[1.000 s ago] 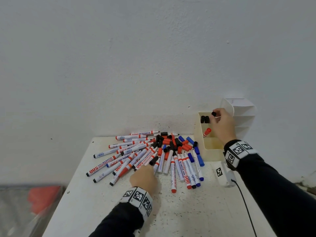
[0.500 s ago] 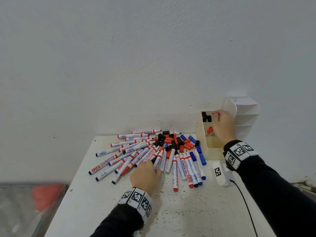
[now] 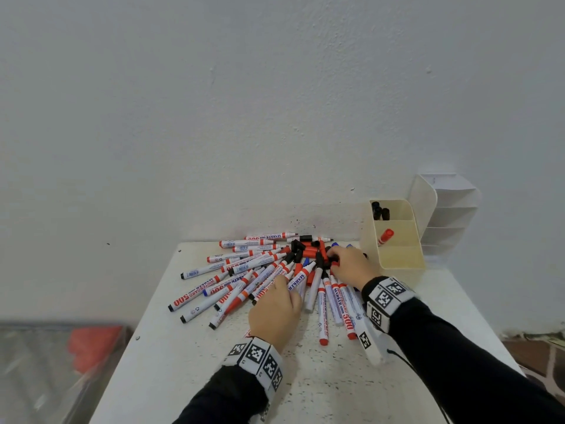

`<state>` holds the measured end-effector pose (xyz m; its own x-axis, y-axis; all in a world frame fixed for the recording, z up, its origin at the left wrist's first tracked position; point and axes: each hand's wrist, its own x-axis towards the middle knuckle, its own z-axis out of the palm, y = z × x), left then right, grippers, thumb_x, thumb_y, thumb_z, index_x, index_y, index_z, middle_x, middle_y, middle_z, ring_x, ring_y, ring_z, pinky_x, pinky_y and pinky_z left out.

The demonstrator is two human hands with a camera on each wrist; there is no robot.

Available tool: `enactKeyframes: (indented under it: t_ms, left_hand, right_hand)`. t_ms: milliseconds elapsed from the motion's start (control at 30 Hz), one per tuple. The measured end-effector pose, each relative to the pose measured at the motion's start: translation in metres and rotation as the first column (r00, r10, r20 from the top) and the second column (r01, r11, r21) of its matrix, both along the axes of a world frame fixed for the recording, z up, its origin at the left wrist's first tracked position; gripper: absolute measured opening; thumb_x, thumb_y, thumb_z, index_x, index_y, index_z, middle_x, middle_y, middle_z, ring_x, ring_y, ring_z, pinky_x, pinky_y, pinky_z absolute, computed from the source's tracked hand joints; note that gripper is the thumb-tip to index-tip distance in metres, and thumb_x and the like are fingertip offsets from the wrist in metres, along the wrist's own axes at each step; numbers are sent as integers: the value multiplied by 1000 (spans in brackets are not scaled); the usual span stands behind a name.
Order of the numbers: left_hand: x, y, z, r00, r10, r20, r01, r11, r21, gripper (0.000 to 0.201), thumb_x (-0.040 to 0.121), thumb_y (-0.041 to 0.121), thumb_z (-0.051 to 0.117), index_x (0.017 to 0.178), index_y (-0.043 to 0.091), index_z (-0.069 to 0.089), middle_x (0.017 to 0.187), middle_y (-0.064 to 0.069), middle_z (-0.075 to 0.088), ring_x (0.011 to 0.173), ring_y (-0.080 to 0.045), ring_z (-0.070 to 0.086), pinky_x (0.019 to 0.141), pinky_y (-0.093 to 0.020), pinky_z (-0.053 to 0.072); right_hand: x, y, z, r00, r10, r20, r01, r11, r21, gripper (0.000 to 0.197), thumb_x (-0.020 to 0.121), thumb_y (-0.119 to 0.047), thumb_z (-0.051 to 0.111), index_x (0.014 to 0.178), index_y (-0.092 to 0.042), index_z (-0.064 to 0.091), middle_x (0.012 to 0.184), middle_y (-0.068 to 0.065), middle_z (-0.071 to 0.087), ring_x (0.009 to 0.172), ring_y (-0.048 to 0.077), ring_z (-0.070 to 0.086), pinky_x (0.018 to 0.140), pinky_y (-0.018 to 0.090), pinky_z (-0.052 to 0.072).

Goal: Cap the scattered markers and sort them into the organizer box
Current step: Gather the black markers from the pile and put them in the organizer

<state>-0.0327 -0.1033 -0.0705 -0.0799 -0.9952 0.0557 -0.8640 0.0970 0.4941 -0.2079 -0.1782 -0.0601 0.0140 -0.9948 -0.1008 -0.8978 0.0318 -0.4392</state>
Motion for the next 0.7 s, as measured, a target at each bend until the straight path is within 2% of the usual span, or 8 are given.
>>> enactKeyframes:
  t_ms: [133, 233, 333, 433, 567, 700]
  left_hand:
    - [-1, -1, -2, 1000, 2, 2, -2, 1000, -7, 13, 98, 27, 29, 99, 19, 39, 68, 7, 44, 56, -9, 42, 48, -21, 34]
    - [-2, -3, -2, 1000, 18, -13, -18, 1000, -4, 11, 98, 26, 29, 95, 20, 38, 67, 7, 43, 53, -7, 39, 46, -20, 31]
    - [-3, -5, -3, 999, 40, -21, -40, 999, -2, 15, 98, 26, 29, 96, 18, 41, 73, 3, 52, 57, -10, 45, 49, -22, 36]
    - [-3, -8, -4, 998, 52, -20, -52, 999, -4, 15, 98, 25, 30, 100, 16, 42, 80, 0, 59, 59, -13, 49, 49, -24, 38]
    - [-5, -9, -6, 999, 52, -16, -52, 999, -12, 14, 97, 22, 31, 102, 14, 42, 81, -1, 56, 62, -16, 48, 50, -26, 35]
    - [-6, -10, -7, 998, 46, -48, -46, 999, -1, 14, 96, 22, 31, 102, 14, 42, 86, -4, 59, 68, -19, 53, 54, -31, 41]
  right_hand:
    - [-1, -3, -16, 999, -45, -15, 44, 999, -14, 29, 91, -11, 49, 119, -15, 56, 120, 11, 57, 109, 25, 55, 90, 32, 44]
    - [1, -2, -17, 995, -51, -88, 46, 997, -56, 34, 91, -13, 47, 124, -20, 50, 124, 9, 47, 115, 28, 48, 90, 39, 47]
    - [6, -1, -17, 968, 127, -216, -155, 981, -116, 40, 94, -20, 43, 133, -27, 44, 139, 1, 38, 122, 28, 36, 98, 40, 39]
    - [17, 0, -15, 918, 238, -316, -265, 963, -42, 38, 97, -36, 34, 134, -31, 42, 148, -6, 29, 128, 28, 28, 105, 44, 25]
    - [29, -1, -15, 874, 233, -426, -238, 970, 41, 37, 96, -38, 34, 129, -26, 47, 138, -1, 42, 127, 26, 31, 104, 49, 21]
    - [37, -2, -11, 899, 127, -419, -165, 985, -55, 29, 95, -35, 41, 114, -18, 55, 121, 2, 54, 120, 24, 40, 103, 47, 23]
